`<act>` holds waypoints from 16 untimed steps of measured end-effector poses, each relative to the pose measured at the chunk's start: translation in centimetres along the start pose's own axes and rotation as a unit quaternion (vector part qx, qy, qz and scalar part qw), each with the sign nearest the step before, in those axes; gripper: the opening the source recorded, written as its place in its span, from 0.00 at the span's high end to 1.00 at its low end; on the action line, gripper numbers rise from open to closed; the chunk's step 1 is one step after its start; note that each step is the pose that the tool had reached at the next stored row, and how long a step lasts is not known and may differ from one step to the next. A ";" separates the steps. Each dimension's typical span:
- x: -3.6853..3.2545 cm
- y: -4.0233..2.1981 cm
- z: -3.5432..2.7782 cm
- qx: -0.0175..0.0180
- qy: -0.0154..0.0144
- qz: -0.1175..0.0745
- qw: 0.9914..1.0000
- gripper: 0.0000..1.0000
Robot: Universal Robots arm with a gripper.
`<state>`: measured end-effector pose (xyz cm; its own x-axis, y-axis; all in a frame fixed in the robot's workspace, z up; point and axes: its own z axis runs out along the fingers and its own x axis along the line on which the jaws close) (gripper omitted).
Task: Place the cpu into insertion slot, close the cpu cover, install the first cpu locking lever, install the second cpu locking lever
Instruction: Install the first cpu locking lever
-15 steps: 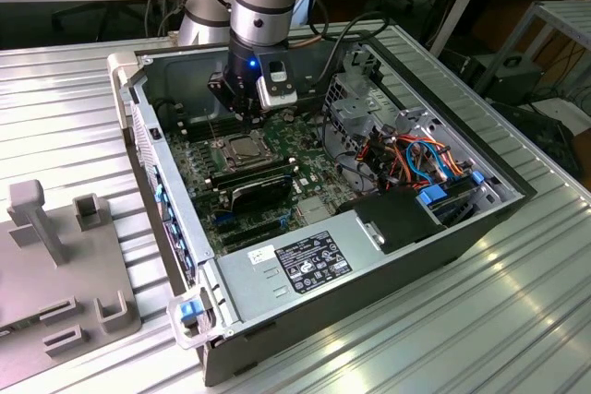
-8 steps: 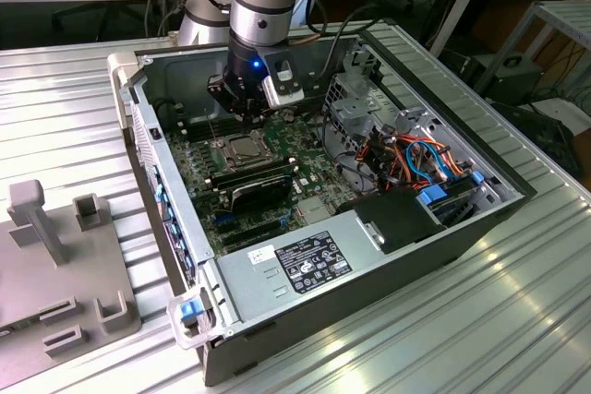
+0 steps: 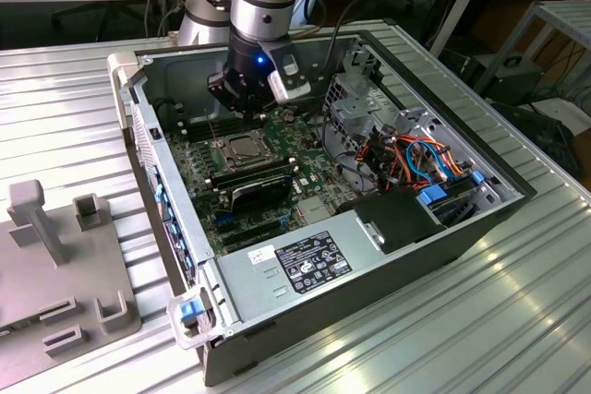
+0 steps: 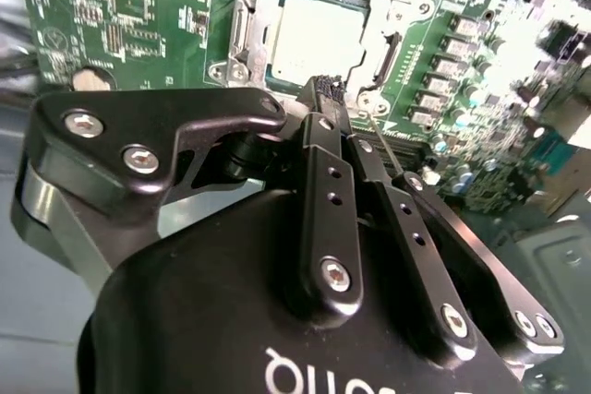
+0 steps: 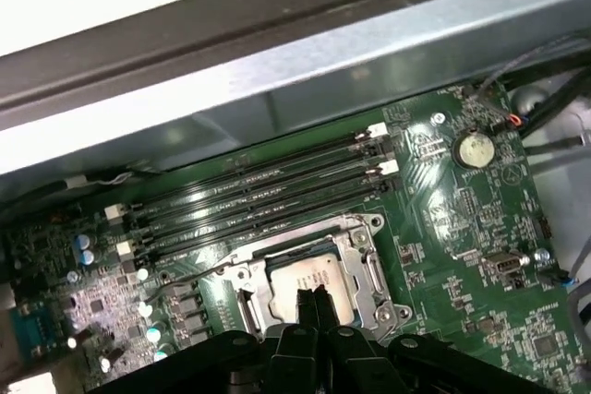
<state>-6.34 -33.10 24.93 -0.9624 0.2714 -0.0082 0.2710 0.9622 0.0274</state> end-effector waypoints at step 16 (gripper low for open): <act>0.39 -1.06 0.05 -0.001 0.001 -0.046 0.999 0.89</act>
<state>-7.00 -34.02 24.84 -0.9832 0.1822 -0.0082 0.1819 0.9829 0.0278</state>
